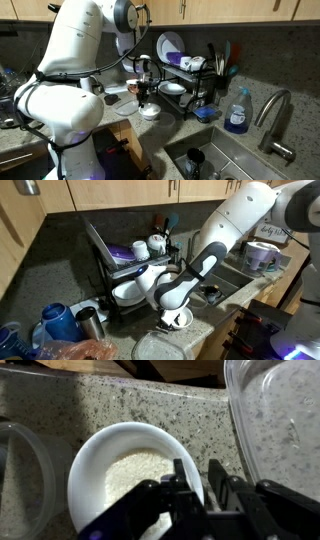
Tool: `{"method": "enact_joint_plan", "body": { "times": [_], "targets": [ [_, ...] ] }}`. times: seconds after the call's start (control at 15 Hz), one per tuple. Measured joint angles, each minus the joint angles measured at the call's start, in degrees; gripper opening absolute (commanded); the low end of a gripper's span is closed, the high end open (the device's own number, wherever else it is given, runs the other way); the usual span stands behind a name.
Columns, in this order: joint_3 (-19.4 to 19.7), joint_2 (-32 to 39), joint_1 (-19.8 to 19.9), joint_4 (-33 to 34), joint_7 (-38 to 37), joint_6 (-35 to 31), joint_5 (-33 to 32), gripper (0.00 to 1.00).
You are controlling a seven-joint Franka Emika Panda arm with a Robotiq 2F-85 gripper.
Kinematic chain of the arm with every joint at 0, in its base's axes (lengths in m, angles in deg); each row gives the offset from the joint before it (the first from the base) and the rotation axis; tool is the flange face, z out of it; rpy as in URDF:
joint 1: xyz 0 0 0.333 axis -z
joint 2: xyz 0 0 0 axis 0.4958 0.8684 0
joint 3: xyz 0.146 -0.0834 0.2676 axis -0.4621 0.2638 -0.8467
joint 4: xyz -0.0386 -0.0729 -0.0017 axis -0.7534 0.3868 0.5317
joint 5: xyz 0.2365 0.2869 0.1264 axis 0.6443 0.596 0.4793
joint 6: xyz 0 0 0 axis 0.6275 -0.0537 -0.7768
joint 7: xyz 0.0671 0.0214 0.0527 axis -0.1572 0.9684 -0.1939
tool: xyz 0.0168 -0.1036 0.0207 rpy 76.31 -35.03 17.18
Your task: Pour the contents of the white bowl into the clear bowl
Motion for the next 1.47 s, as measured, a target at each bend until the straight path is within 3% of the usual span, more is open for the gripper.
{"method": "enact_joint_plan", "body": {
  "times": [0.2, 0.4, 0.8, 1.07, 1.2, 1.27, 1.47],
  "targets": [
    [0.0, 0.0, -0.25, -0.79, -0.01, 0.0, 0.0, 0.64],
    [0.0, 0.0, -0.37, -1.01, -0.01, -0.05, -0.2, 0.51],
    [0.35, 0.03, -0.33, -0.46, -0.01, -0.24, -4.4, 0.62],
    [0.45, 0.2, -0.22, 0.11, -0.01, -0.33, -5.45, 0.51],
    [0.43, 0.39, -0.24, 0.25, -0.01, -0.55, -5.45, 0.36],
    [0.39, 0.5, -0.25, 0.25, -0.01, -0.81, -5.45, 0.23],
    [0.18, 0.82, -0.26, 0.25, -0.01, -1.29, -5.45, 0.01]
  ]
}}
